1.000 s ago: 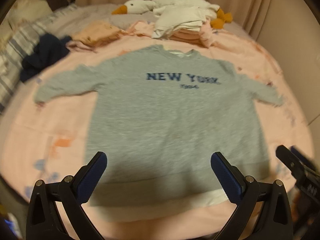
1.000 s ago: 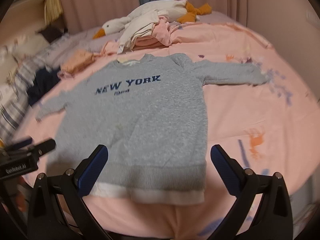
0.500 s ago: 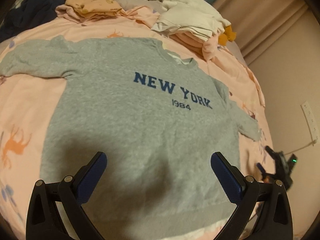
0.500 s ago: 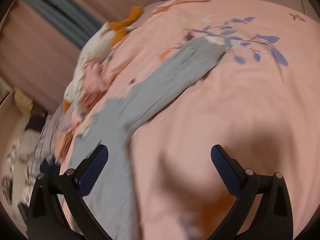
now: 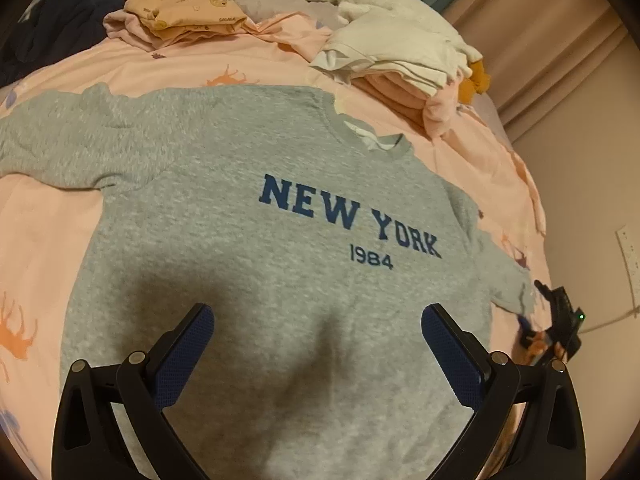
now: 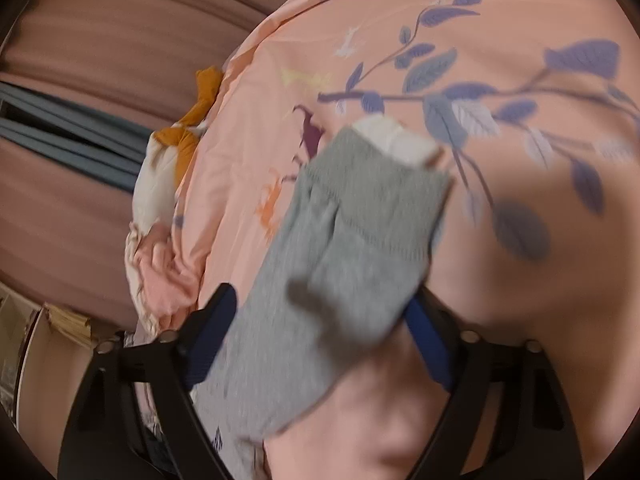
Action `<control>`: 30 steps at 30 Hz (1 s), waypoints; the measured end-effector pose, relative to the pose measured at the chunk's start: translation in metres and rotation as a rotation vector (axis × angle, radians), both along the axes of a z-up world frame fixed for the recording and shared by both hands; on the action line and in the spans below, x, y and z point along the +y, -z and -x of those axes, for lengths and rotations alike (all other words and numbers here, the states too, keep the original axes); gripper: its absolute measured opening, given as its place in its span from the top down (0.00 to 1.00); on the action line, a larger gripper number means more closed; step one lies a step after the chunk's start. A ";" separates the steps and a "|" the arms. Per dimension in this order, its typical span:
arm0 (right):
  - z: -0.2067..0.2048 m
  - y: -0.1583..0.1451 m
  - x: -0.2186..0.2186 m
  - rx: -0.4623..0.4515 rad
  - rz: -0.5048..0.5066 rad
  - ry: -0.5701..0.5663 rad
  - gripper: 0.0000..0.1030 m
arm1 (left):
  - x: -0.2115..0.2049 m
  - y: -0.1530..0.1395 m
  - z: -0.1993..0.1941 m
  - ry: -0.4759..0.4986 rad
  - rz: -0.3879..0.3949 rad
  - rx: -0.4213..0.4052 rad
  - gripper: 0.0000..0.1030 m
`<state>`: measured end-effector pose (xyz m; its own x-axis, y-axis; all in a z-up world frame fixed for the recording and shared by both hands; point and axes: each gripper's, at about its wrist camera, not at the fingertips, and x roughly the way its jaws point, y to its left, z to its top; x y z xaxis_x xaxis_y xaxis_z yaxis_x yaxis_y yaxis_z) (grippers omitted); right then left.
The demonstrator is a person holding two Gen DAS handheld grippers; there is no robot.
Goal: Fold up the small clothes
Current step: 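Grasp the sweatshirt sleeve cuff with the right gripper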
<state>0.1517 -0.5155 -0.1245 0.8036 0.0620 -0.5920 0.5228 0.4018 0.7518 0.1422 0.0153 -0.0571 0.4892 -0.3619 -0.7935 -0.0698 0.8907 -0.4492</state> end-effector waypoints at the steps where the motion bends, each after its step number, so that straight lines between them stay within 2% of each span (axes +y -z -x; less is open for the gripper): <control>1: -0.003 0.001 -0.002 0.002 0.006 0.007 0.27 | 0.001 0.001 -0.001 -0.005 -0.008 0.001 0.00; 3: -0.007 0.002 -0.010 0.016 0.015 0.027 0.48 | 0.003 0.003 -0.003 -0.011 -0.012 0.005 0.00; 4: -0.010 0.003 -0.014 0.026 0.019 0.034 0.55 | 0.006 0.004 -0.004 -0.015 -0.010 0.010 0.00; 5: -0.010 0.004 -0.018 0.043 0.026 0.048 0.71 | 0.008 0.005 -0.004 -0.020 -0.010 0.014 0.00; 6: -0.011 0.005 -0.018 0.054 0.035 0.058 0.80 | 0.011 0.007 -0.005 -0.026 -0.012 0.019 0.00; 8: -0.009 0.002 -0.019 0.058 0.061 0.061 0.81 | 0.015 0.007 -0.004 -0.033 -0.016 0.024 0.00; 11: -0.012 -0.016 -0.008 0.070 0.177 0.038 0.87 | 0.024 0.005 -0.001 -0.043 -0.024 0.015 0.00; 16: -0.026 -0.066 0.019 0.045 0.349 -0.041 0.89 | 0.045 0.003 0.005 -0.075 -0.035 0.010 0.00; 20: -0.043 -0.115 0.063 0.029 0.525 -0.158 0.89 | 0.062 0.002 0.012 -0.097 -0.010 0.007 0.00; 23: -0.058 -0.139 0.100 0.027 0.639 -0.240 0.89 | 0.075 0.002 0.016 -0.115 0.009 0.009 0.00; 26: -0.073 -0.152 0.141 0.015 0.724 -0.328 0.89 | 0.090 0.003 0.019 -0.131 0.005 0.016 0.00; 30: -0.091 -0.153 0.203 0.018 0.829 -0.451 0.89 | 0.115 0.007 0.024 -0.176 0.004 0.051 0.00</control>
